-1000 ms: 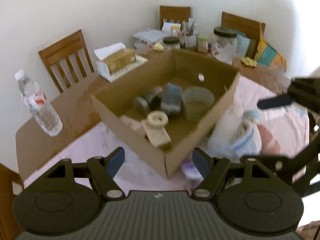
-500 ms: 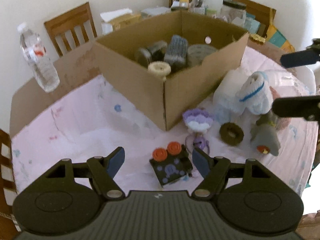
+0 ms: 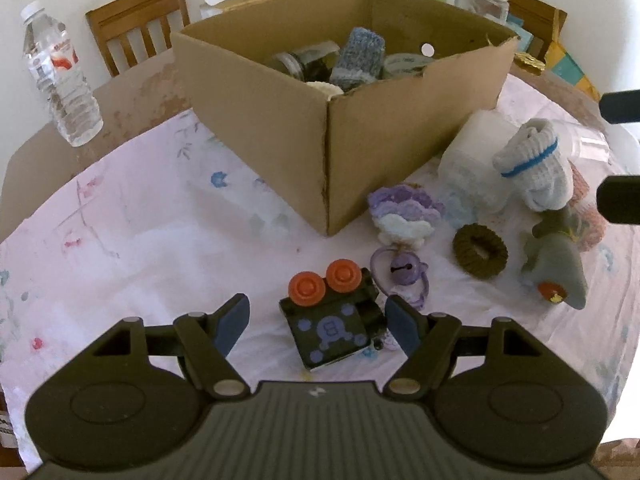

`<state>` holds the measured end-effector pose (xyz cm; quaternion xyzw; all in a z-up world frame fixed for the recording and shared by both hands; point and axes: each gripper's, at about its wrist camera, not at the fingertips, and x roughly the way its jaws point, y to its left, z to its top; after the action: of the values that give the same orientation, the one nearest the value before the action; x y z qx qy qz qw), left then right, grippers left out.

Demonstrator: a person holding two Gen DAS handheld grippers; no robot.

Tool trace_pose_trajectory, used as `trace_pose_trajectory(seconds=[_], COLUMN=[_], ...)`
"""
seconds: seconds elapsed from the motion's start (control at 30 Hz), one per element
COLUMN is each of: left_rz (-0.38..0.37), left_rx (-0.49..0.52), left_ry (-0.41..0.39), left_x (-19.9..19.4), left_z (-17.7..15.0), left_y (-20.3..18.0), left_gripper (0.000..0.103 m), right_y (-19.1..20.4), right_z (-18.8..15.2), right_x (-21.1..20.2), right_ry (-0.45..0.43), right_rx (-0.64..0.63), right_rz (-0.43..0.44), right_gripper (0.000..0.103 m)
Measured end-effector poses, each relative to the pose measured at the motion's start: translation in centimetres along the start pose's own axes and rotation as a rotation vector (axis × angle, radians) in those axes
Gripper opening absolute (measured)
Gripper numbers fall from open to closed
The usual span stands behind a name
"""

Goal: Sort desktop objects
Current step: 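Grasp the black cube toy with the left gripper while the right grasps the purple crocheted flowers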

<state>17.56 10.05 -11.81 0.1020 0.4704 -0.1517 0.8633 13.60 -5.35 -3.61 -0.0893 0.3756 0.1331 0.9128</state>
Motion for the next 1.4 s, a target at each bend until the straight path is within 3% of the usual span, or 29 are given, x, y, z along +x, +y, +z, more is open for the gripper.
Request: trace_pose_trajectory(seconds=[0.1, 0.17, 0.23, 0.6, 1.0, 1.4], left_rz=[-0.005, -0.014, -0.037, -0.078, -0.136, -0.117], left_rx=[-0.015, -0.03, -0.048, -0.044, 0.01, -0.026], left_ry=[0.004, 0.007, 0.011, 0.03, 0.075, 0.081], left_x=[0.3, 0.6, 0.8, -0.6, -3.6, -5.2], left_z=[0.0, -0.1, -0.1, -2.2, -6.5, -8.2], left_y=[0.0, 0.2, 0.4, 0.4, -1.8, -0.9], left_gripper=[0.073, 0.057, 0.051, 0.05, 0.05, 0.05], right_y=[0.1, 0.2, 0.4, 1.2, 4.4, 6.3], right_z=[0.0, 0.0, 0.0, 0.1, -0.3, -0.3], right_x=[0.3, 0.5, 0.6, 1.5, 4.6, 8.9], right_ry=[0.007, 0.01, 0.013, 0.029, 0.087, 0.124], right_rx=[-0.001, -0.003, -0.006, -0.028, -0.1, -0.165], right_rz=[0.003, 0.007, 0.014, 0.039, 0.152, 0.171], right_gripper=[0.089, 0.089, 0.089, 0.089, 0.089, 0.089])
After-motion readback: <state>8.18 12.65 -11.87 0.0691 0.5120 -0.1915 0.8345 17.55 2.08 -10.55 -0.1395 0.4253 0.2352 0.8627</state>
